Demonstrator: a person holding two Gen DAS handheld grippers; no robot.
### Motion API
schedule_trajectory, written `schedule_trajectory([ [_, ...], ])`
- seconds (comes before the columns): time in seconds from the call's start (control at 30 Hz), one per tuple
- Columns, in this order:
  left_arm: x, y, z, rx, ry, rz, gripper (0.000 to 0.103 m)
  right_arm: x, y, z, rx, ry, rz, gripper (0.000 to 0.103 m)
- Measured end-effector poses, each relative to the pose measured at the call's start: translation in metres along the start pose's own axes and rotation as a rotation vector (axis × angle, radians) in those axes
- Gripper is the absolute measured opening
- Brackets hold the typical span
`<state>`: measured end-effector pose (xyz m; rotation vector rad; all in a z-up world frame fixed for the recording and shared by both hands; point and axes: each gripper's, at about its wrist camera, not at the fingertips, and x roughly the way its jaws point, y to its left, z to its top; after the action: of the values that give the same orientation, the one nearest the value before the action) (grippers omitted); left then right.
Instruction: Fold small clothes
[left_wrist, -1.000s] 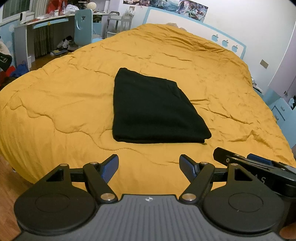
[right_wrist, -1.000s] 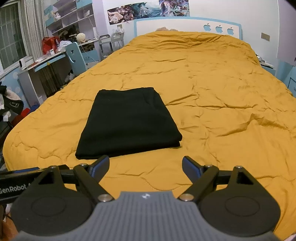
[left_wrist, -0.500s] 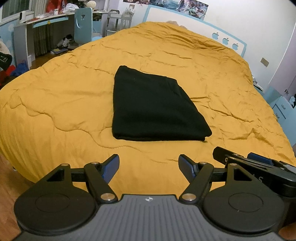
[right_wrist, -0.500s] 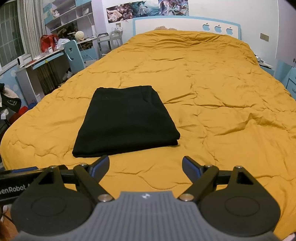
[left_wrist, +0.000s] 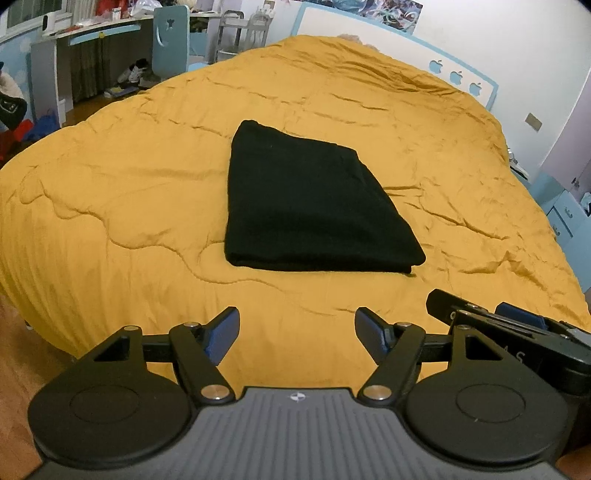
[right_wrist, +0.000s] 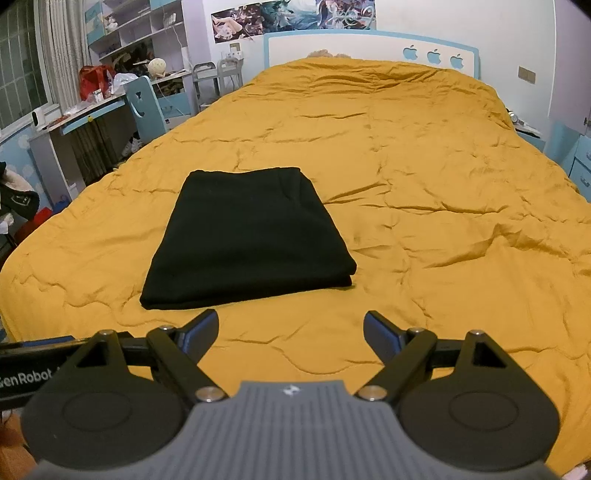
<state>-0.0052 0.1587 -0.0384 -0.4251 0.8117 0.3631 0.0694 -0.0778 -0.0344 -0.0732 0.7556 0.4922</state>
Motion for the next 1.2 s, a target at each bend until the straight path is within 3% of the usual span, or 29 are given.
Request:
schedule_trajectory([
  [0.37,-0.0020,-0.0044,-0.0012,0.010,0.005,0.029,0.083,0.0026,0.0009,-0.0017,-0.003,0.006,-0.004,0.081],
  [0.83,-0.0009,0.0017,0.0005,-0.009,0.029,-0.018,0.079,0.0009,0.0029,-0.0018,0.000,0.002,-0.002,0.081],
  [1.2,-0.0044,-0.0054,-0.0009,0.002,0.024,0.001,0.079,0.0011,0.0034,-0.0032,-0.001,0.003,-0.002,0.081],
])
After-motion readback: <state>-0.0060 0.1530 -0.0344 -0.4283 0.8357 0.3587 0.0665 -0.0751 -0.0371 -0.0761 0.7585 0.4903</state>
